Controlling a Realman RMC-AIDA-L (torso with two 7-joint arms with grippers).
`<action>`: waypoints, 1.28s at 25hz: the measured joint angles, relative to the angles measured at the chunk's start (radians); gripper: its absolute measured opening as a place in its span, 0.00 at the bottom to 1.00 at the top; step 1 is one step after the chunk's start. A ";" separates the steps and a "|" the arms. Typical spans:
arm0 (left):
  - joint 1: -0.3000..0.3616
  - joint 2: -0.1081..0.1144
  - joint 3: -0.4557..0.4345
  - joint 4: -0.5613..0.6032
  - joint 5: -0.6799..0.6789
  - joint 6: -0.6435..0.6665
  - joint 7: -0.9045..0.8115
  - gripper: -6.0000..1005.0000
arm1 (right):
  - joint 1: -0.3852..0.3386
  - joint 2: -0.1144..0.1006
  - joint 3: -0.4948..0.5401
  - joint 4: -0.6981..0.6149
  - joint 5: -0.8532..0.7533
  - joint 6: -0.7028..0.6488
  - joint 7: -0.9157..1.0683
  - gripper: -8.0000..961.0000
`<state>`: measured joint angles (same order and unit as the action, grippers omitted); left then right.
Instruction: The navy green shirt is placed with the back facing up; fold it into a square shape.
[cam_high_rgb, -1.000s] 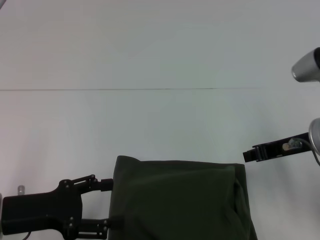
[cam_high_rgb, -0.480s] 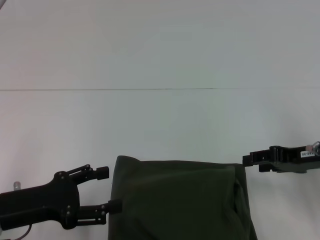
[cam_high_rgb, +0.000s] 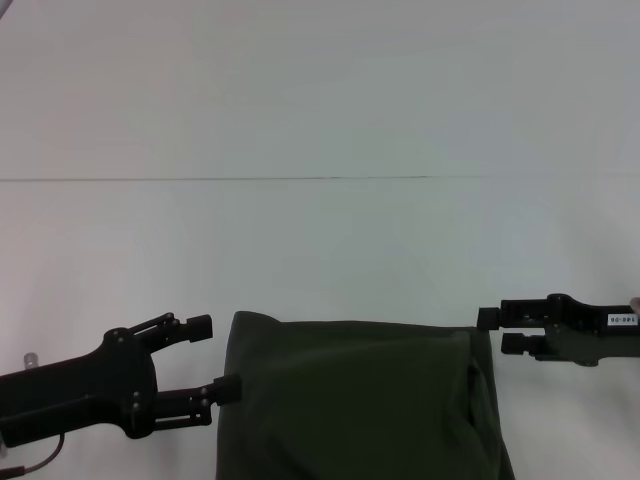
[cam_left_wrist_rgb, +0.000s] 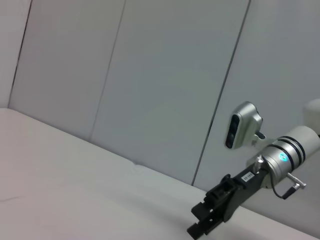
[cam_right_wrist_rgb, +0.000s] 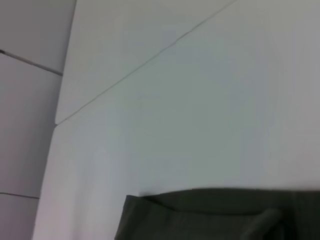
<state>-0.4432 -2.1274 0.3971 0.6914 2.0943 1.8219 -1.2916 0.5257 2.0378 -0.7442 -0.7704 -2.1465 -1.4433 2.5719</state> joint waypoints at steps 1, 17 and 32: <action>0.000 0.000 0.000 0.000 -0.001 -0.001 0.000 0.93 | 0.002 -0.009 0.003 0.025 0.011 -0.005 -0.002 0.72; -0.002 0.004 0.000 -0.007 -0.041 -0.027 -0.007 0.93 | 0.004 -0.040 0.037 0.113 0.072 -0.145 -0.020 0.70; -0.001 0.006 0.001 -0.007 -0.043 -0.027 -0.012 0.93 | 0.013 -0.023 -0.012 0.173 0.069 -0.084 -0.092 0.70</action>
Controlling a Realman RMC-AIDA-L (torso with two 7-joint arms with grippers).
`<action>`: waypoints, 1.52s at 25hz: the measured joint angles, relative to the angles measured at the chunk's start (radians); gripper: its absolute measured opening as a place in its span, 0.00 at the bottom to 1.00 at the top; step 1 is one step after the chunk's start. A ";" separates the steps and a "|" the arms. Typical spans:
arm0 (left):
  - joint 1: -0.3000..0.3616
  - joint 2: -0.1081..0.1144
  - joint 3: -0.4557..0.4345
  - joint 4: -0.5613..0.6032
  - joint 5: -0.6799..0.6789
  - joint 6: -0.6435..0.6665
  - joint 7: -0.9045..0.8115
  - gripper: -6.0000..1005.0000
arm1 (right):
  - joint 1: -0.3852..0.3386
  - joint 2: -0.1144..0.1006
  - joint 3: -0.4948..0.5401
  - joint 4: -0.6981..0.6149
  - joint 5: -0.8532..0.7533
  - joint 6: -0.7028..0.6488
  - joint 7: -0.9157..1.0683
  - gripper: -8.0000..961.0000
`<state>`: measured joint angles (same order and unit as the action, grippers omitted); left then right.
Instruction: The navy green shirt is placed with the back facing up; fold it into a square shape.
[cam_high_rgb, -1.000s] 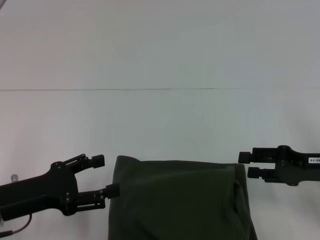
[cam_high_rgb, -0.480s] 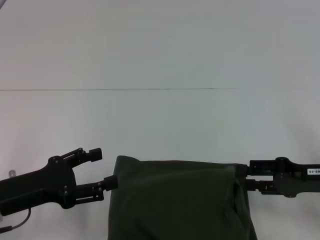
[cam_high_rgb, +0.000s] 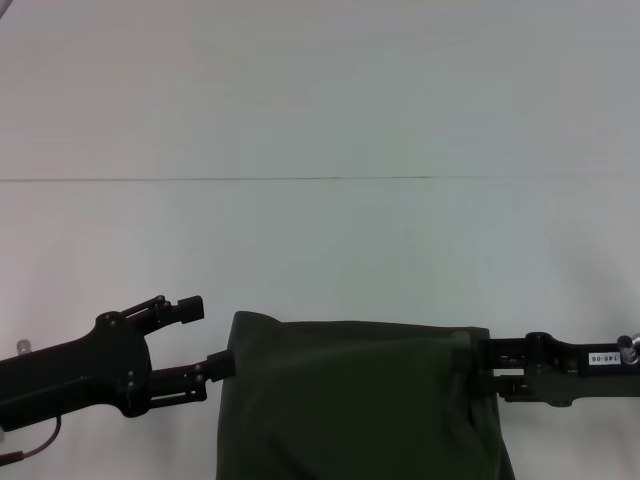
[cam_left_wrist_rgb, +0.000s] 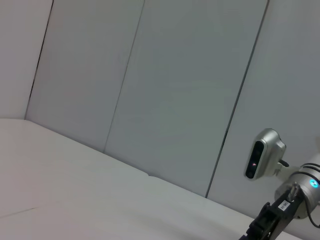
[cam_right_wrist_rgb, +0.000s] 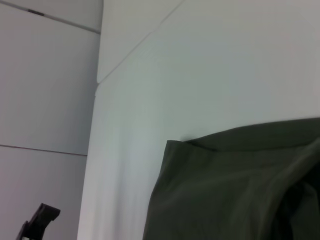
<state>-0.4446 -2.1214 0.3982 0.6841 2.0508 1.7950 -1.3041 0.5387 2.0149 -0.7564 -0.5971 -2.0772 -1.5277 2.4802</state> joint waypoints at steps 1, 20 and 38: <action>0.000 0.000 0.000 0.000 0.000 0.002 0.000 0.93 | 0.000 0.000 -0.005 -0.001 -0.001 0.003 0.000 0.70; -0.002 -0.002 0.007 0.000 0.000 0.010 0.000 0.93 | 0.018 0.017 -0.016 -0.001 -0.011 0.030 -0.039 0.70; -0.002 -0.002 0.004 0.003 0.000 0.024 -0.001 0.93 | 0.014 0.019 -0.074 -0.008 -0.013 0.053 -0.068 0.44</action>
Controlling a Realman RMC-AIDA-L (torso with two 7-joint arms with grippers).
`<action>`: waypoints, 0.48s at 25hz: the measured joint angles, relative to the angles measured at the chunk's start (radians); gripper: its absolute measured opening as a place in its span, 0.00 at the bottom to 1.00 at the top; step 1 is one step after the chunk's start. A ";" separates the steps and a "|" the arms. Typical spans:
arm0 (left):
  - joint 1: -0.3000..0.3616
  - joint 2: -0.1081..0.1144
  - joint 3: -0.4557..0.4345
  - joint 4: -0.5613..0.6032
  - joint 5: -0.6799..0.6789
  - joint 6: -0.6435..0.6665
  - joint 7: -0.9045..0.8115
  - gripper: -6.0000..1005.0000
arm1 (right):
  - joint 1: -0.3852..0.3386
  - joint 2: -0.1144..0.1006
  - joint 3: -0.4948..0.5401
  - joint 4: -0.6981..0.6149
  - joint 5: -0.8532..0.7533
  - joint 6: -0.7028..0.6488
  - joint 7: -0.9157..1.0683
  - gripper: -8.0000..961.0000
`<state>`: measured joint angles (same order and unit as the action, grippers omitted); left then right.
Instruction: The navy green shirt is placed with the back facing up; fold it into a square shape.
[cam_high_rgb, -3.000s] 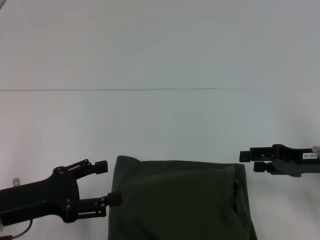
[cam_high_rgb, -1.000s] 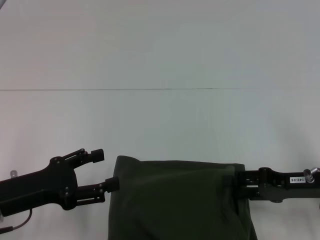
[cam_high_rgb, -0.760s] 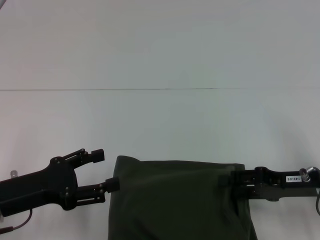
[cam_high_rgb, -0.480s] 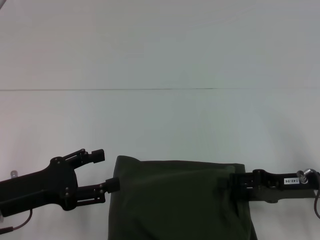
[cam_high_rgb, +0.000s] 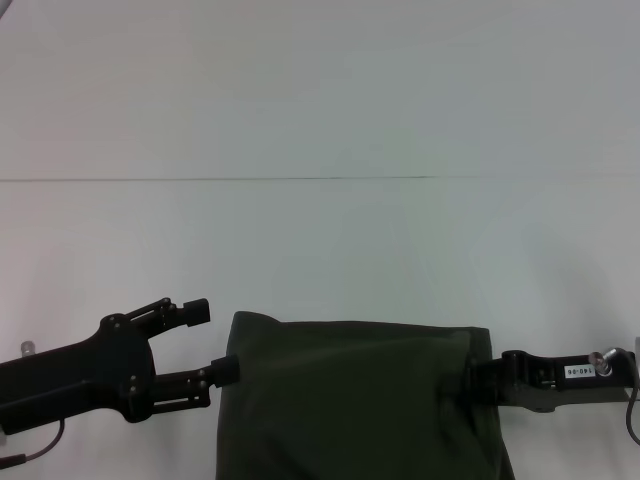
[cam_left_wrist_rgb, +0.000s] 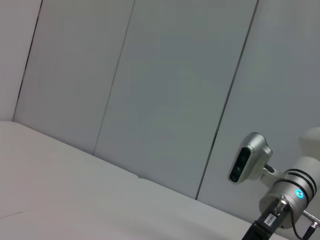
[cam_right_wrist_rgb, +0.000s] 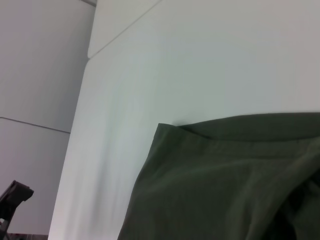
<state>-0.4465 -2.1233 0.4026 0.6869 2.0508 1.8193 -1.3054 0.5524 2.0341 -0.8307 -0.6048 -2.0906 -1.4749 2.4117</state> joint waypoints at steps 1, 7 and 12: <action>0.000 0.000 -0.001 0.000 0.000 0.000 0.000 0.93 | 0.000 0.000 0.000 0.000 0.000 0.000 0.000 0.41; 0.000 -0.001 -0.002 0.001 0.000 0.002 0.000 0.93 | -0.001 0.000 -0.003 -0.001 0.000 -0.002 0.000 0.22; 0.000 0.000 -0.003 0.001 0.000 0.002 0.000 0.93 | -0.002 -0.002 -0.003 -0.001 0.000 -0.005 -0.003 0.09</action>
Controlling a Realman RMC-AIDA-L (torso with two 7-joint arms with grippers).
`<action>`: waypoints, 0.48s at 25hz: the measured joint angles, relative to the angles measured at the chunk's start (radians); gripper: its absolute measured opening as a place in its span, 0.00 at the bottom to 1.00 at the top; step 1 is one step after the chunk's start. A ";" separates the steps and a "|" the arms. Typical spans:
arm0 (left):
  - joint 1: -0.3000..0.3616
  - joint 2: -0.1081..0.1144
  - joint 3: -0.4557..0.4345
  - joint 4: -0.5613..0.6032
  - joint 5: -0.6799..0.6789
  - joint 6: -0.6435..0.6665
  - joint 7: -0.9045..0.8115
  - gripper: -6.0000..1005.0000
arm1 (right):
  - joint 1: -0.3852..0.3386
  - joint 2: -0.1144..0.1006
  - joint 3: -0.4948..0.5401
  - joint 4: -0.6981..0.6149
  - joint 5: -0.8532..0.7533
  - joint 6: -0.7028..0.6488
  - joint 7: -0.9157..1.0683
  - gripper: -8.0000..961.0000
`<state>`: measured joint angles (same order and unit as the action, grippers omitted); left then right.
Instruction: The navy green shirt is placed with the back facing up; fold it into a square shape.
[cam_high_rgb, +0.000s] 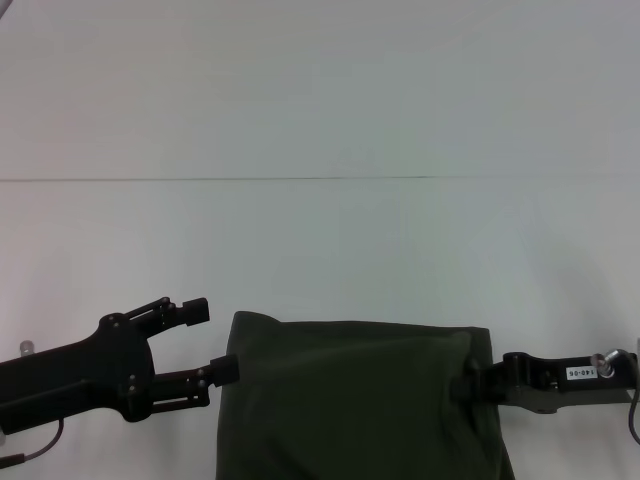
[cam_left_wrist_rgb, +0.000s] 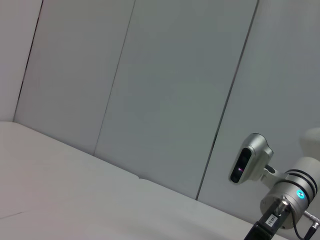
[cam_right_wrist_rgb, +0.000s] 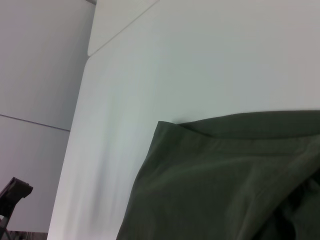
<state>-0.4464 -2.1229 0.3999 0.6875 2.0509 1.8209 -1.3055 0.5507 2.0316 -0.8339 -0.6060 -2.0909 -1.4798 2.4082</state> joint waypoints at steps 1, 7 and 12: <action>0.000 0.000 0.000 0.000 0.000 0.000 0.000 0.93 | 0.000 -0.001 0.000 0.000 0.000 -0.001 -0.002 0.07; 0.001 0.000 -0.001 0.000 0.000 0.002 0.000 0.93 | -0.009 -0.012 0.013 -0.022 0.001 -0.048 -0.026 0.03; 0.002 0.000 -0.001 0.002 0.000 0.003 -0.010 0.93 | -0.057 -0.015 0.056 -0.086 0.005 -0.110 -0.036 0.03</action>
<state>-0.4448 -2.1229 0.3988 0.6898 2.0508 1.8238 -1.3154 0.4935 2.0164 -0.7780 -0.6917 -2.0862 -1.5896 2.3721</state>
